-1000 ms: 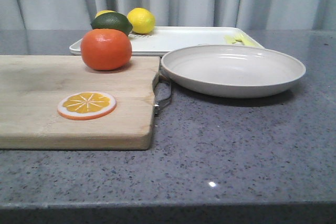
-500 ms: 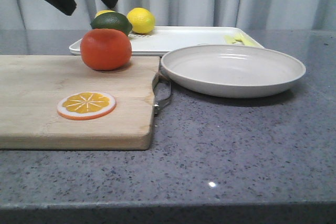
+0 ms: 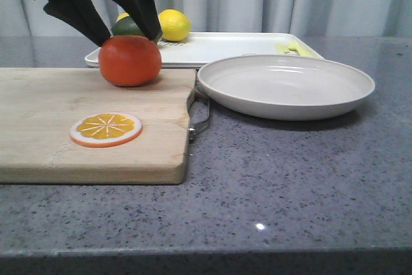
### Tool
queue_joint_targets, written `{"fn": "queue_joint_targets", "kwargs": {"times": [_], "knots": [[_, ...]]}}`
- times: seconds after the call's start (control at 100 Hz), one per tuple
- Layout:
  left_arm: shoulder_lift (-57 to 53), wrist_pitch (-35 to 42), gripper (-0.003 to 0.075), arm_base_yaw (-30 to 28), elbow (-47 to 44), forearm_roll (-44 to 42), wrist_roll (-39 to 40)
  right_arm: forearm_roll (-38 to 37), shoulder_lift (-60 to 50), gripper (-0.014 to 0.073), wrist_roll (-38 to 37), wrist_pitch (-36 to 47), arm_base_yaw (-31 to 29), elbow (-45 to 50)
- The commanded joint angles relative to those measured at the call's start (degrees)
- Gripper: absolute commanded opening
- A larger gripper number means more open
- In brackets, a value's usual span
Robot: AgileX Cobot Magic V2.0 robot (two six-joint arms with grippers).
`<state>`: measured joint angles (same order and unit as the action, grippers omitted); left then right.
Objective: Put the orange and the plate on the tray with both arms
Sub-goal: 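Lower the left gripper over the orange and close on it, then carry the orange with the left gripper onto the white plate and release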
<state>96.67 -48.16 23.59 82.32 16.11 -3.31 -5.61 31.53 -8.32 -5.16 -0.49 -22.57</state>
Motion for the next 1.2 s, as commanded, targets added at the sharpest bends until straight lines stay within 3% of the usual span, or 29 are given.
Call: {"fn": "queue_joint_targets", "kwargs": {"times": [0.0, 0.43, 0.83, 1.19], "knots": [[-1.8, 2.3, 0.0527, 0.5, 1.9, 1.4, -0.2, -0.5, 0.4, -0.0066, 0.1, 4.6, -0.4, -2.2], [-0.8, 1.8, 0.0522, 0.5, 2.1, 1.4, -0.2, -0.5, 0.4, -0.0066, 0.1, 4.6, -0.4, -2.2], [-0.8, 0.6, 0.0346, 0.5, 2.4, 1.4, -0.2, -0.5, 0.4, -0.0066, 0.1, 4.6, -0.4, -2.2], [-0.9, -1.7, 0.0314, 0.7, 6.9, 1.5, -0.2, -0.5, 0.4, -0.0066, 0.1, 4.6, -0.4, -2.2]]}}
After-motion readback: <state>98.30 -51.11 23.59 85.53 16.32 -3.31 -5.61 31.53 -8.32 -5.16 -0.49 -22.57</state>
